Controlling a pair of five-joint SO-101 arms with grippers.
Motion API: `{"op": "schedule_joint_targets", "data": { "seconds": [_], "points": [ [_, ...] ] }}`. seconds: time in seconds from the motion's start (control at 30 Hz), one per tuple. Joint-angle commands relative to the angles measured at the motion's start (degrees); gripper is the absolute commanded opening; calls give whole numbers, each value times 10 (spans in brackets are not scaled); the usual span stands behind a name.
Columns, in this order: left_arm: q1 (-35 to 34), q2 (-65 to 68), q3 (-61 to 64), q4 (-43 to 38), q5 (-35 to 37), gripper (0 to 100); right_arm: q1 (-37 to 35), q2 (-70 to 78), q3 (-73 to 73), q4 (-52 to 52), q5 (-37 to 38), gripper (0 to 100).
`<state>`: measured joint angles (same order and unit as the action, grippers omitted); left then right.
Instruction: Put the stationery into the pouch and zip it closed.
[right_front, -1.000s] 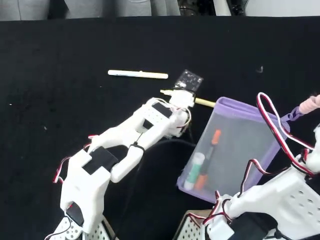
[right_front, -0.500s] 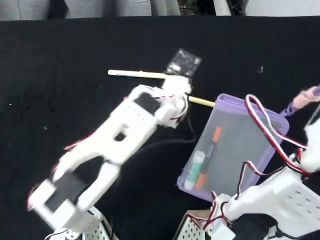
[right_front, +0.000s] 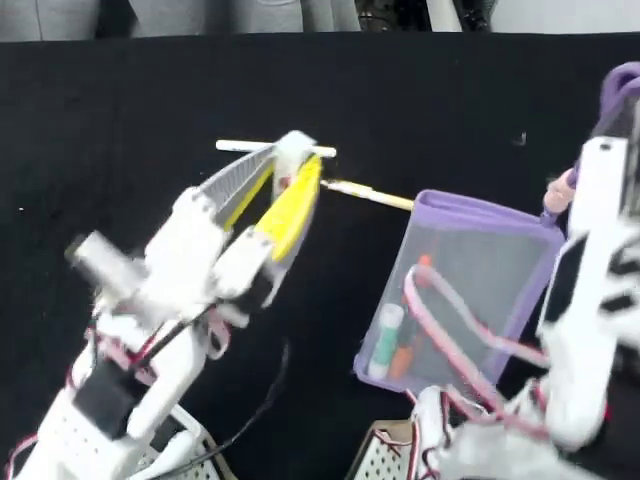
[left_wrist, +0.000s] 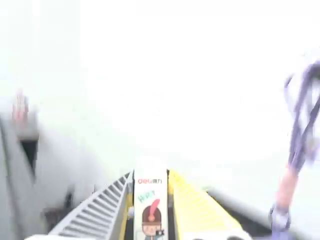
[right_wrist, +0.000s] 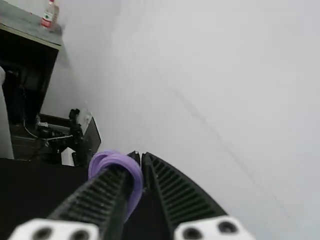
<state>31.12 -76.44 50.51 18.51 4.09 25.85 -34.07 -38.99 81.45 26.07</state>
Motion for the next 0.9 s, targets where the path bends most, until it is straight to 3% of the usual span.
{"op": "schedule_joint_targets", "data": {
  "seconds": [0.0, 0.17, 0.37, 0.87],
  "points": [
    [22, -120, 114, -154, 74, 29, -69, -43, -4, 16, 0, 13],
    [76, -95, 130, -131, 149, 29, -120, -67, -3, 27, 1, 13],
    [160, -88, 130, -129, 155, 29, -144, -84, 0, 31, 1, 13],
    [195, -82, 130, -131, 154, 30, -229, -100, -51, 98, 56, 12]
  ]
}}
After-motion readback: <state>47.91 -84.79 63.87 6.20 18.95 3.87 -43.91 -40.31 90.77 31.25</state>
